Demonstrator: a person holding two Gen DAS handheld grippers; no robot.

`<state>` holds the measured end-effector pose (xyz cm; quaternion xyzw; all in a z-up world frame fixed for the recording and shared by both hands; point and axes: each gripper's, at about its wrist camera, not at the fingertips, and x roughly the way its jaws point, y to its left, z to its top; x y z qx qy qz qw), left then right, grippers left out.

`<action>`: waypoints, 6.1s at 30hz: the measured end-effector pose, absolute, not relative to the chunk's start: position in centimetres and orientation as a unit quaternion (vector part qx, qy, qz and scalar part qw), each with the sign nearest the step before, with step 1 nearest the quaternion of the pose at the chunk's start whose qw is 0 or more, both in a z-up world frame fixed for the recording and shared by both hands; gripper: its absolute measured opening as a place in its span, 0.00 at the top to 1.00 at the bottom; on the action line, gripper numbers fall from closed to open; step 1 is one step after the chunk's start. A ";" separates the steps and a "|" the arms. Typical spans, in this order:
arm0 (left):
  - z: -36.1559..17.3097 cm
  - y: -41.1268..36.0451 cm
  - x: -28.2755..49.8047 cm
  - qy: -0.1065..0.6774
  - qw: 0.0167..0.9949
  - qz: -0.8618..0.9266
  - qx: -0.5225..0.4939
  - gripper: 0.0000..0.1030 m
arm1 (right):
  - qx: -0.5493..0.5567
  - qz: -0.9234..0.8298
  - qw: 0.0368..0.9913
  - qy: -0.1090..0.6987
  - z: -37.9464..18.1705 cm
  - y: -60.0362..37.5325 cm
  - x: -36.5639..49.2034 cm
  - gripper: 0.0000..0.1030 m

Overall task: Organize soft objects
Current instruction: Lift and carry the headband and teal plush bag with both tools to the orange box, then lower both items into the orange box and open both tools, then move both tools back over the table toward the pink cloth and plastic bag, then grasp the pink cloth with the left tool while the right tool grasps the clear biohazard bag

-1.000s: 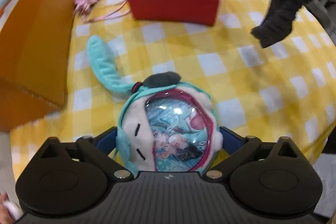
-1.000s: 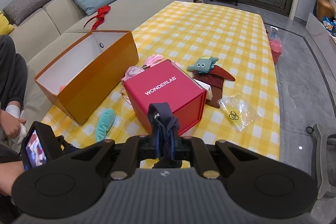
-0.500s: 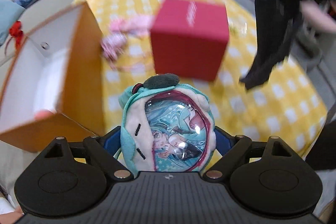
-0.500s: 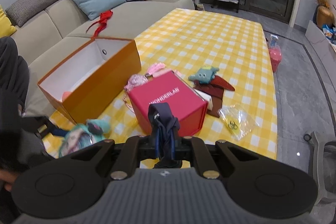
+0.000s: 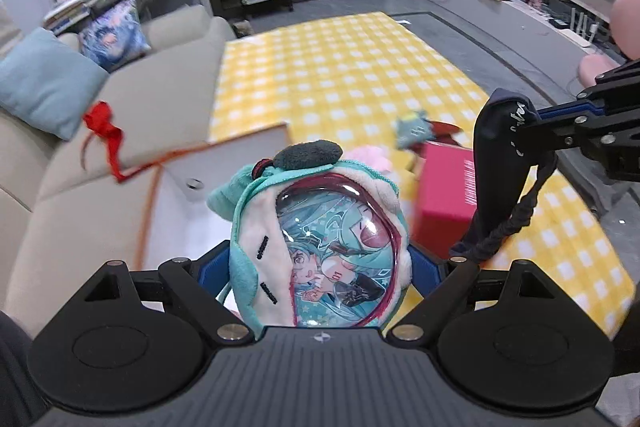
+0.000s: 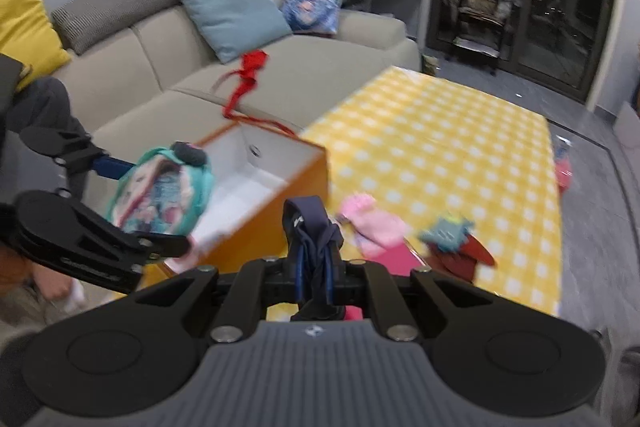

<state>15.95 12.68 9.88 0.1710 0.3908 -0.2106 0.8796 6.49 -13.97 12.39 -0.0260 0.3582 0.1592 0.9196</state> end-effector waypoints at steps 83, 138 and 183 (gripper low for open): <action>-2.3 20.8 31.2 0.519 0.818 -0.145 0.203 0.00 | -0.211 0.212 0.847 0.440 0.8 4.2 26.2 0.64; -2.4 -5.1 35.2 0.470 0.796 -0.268 0.272 0.00 | 0.075 -0.010 0.877 0.475 -7.0 -34.7 18.6 0.50; -8.6 -7.2 40.8 0.560 0.739 -0.287 0.241 0.92 | -0.006 0.049 0.861 0.506 -10.7 -36.3 21.6 1.00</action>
